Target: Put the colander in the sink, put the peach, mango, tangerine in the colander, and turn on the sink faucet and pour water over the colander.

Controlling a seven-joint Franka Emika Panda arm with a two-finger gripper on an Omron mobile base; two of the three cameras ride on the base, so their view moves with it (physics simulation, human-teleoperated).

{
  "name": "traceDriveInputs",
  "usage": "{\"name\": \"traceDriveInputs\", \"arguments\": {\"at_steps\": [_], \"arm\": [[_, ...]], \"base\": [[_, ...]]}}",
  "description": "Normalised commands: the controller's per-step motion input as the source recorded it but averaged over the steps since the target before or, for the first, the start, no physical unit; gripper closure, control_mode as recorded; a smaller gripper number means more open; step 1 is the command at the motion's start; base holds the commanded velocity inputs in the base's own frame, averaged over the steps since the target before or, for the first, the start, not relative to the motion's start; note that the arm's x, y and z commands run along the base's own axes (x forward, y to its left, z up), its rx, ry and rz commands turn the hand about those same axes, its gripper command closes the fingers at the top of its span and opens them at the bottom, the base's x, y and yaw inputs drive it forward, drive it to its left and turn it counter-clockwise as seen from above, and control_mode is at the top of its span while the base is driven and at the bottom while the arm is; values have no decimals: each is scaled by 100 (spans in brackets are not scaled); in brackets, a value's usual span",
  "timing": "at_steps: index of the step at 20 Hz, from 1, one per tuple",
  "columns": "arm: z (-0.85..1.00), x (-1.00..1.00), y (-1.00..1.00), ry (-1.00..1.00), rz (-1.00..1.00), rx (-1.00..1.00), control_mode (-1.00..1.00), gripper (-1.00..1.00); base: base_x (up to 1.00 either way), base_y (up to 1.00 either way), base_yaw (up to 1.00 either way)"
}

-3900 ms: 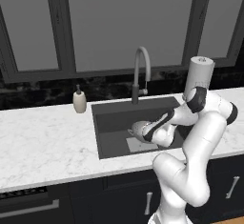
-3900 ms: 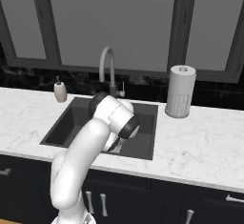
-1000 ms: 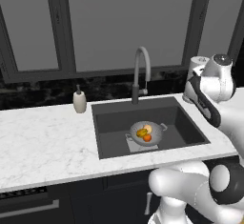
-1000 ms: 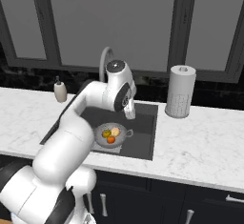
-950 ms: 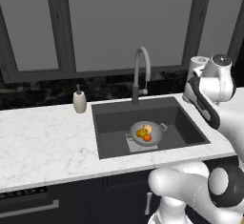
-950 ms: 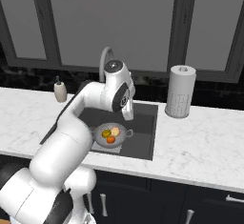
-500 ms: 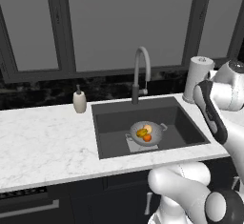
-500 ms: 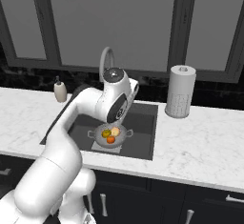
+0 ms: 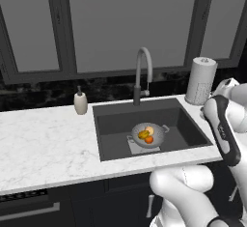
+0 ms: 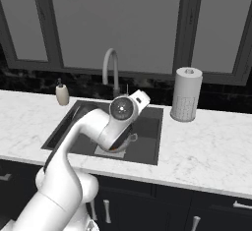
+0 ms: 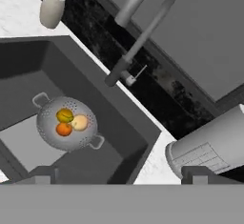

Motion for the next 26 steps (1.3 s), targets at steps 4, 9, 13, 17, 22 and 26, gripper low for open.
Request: {"name": "traceDriveInputs", "arguments": {"at_steps": [4, 9, 13, 17, 22, 26], "arm": [[13, 0, 29, -17, -10, 33, -100, -100], [18, 11, 31, -3, 0, 27, -100, -100], [4, 18, 4, -6, 0, 26, -100, -100], [0, 25, 0, -2, 6, 26, -100, -100], [-1, 46, 2, -3, 7, 13, -100, -100], [-14, 40, 1, -20, 1, 9, -100, -100]], "base": [[0, 0, 0], [0, 0, 0], [0, 0, 0], [0, 0, 0], [0, 0, 0], [0, 0, 0]]}}
